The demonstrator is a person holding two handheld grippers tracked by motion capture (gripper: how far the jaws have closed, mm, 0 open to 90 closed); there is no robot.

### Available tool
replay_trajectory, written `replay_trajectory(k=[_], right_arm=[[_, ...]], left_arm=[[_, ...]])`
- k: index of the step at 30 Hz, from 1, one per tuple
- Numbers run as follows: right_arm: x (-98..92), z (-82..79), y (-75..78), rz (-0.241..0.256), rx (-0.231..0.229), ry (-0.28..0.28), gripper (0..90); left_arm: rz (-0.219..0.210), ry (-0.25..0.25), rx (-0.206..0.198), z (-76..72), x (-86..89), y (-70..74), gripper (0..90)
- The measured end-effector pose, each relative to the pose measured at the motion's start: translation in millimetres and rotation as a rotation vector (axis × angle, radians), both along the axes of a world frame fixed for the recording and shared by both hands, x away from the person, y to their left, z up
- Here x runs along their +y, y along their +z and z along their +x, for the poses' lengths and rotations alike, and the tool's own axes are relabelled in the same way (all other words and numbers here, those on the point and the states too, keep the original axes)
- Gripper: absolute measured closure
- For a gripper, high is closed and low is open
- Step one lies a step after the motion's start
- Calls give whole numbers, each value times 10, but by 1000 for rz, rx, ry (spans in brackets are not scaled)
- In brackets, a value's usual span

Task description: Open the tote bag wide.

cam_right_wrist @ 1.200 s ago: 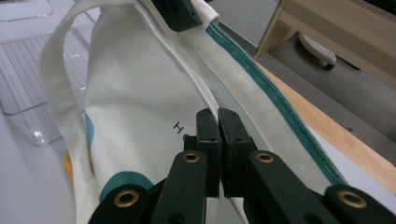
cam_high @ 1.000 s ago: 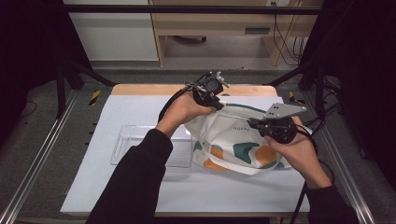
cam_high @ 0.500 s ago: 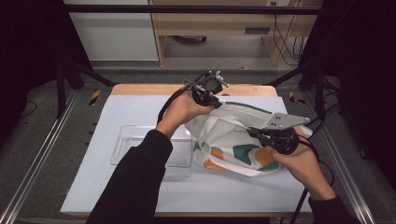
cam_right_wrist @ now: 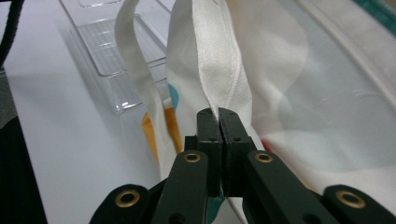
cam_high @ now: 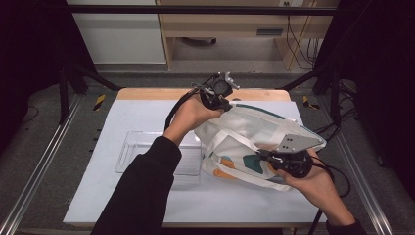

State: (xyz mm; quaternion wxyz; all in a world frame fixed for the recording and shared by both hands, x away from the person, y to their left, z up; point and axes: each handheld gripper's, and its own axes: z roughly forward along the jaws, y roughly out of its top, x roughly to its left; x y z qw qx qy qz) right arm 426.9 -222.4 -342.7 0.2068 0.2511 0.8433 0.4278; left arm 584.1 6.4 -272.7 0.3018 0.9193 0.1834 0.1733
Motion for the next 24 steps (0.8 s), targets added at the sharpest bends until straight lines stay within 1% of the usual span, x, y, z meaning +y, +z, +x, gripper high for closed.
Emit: replay_trajectory(k=[4,5,10,19,24], right_arm=[[7,-56,-43,1,11,9,891],[8,-67,-52,0,12,13,891],[16,-135,-111,-5,27,24,891],[32,-234,-213,-14,47,43,891],[46,-291,-268,-16,56,51,891]], left_arm=[[-2,0,0,8,7,-4,803],[-10,4,0,9,6,-8,803],[-25,12,-2,25,20,-25,804],[-42,32,-13,57,23,-48,804],[-59,43,-13,79,39,-69,805]])
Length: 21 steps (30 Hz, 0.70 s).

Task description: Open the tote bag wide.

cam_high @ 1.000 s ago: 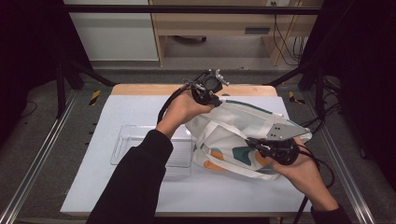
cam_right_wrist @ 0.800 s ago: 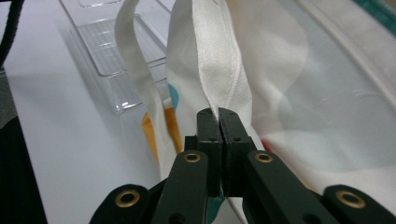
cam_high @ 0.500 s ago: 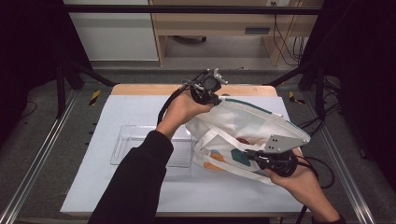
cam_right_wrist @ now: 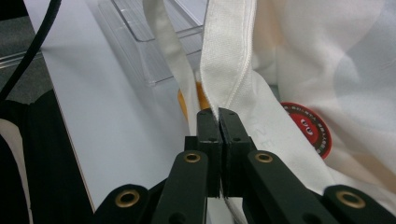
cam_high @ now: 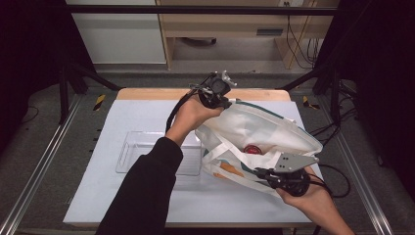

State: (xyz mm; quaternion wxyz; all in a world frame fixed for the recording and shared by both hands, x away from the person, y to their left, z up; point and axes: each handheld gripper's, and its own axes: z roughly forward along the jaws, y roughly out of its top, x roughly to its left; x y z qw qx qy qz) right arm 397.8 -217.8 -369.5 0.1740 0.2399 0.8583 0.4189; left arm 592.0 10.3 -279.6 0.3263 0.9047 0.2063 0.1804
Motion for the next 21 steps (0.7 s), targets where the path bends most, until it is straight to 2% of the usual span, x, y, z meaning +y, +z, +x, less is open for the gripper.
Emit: replay_trajectory(k=[21], right_arm=[[39,-170,-219,-10,36,20,891]], left_arm=[[-38,32,-14,39,21,-75,805]])
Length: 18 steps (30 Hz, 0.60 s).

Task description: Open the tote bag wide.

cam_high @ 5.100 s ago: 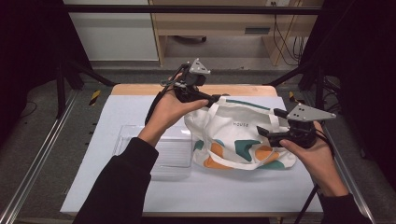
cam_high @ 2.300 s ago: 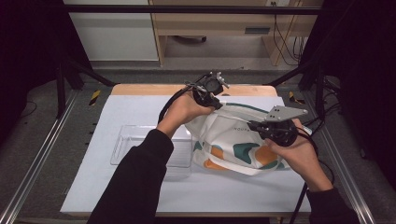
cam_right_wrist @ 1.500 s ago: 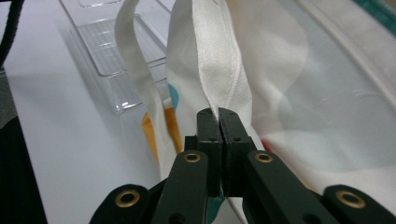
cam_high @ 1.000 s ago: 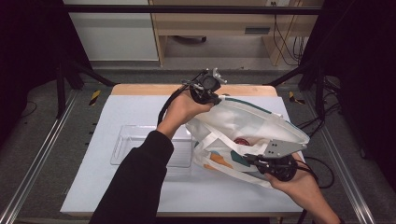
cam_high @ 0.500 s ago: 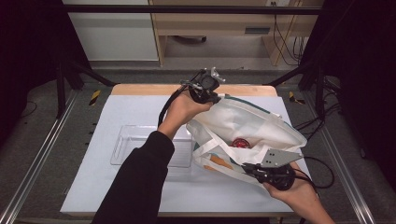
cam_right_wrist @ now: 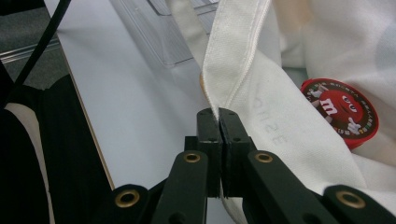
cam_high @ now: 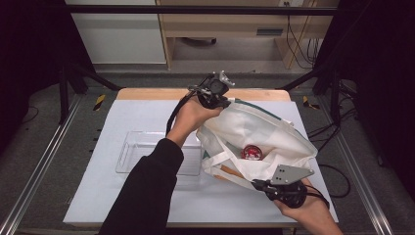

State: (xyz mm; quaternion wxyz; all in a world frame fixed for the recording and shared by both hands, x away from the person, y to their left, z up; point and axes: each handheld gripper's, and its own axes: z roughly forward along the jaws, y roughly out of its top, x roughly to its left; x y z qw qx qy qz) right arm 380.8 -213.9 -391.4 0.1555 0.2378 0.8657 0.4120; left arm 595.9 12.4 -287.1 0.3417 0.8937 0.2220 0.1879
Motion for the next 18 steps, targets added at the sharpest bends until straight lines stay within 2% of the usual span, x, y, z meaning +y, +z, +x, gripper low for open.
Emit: replay_trajectory(k=[18], right_arm=[[0,-110,-190,-2,23,8,891]], left_arm=[[-3,11,-12,10,-19,-60,806]])
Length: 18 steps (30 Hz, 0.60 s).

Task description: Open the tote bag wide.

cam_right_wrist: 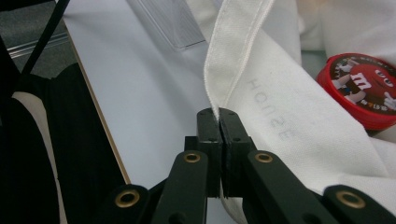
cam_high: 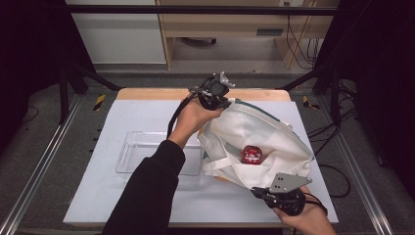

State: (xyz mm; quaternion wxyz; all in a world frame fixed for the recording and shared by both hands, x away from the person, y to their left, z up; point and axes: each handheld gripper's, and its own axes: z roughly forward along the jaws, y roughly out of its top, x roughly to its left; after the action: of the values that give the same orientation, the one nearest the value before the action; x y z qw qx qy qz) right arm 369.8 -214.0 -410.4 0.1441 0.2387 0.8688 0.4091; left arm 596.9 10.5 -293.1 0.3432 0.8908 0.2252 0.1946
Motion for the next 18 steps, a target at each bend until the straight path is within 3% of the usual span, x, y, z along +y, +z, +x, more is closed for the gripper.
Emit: replay_trajectory(k=[18], right_arm=[[59,-109,-89,-8,13,26,891]], left_arm=[[-9,13,-21,-6,10,24,808]])
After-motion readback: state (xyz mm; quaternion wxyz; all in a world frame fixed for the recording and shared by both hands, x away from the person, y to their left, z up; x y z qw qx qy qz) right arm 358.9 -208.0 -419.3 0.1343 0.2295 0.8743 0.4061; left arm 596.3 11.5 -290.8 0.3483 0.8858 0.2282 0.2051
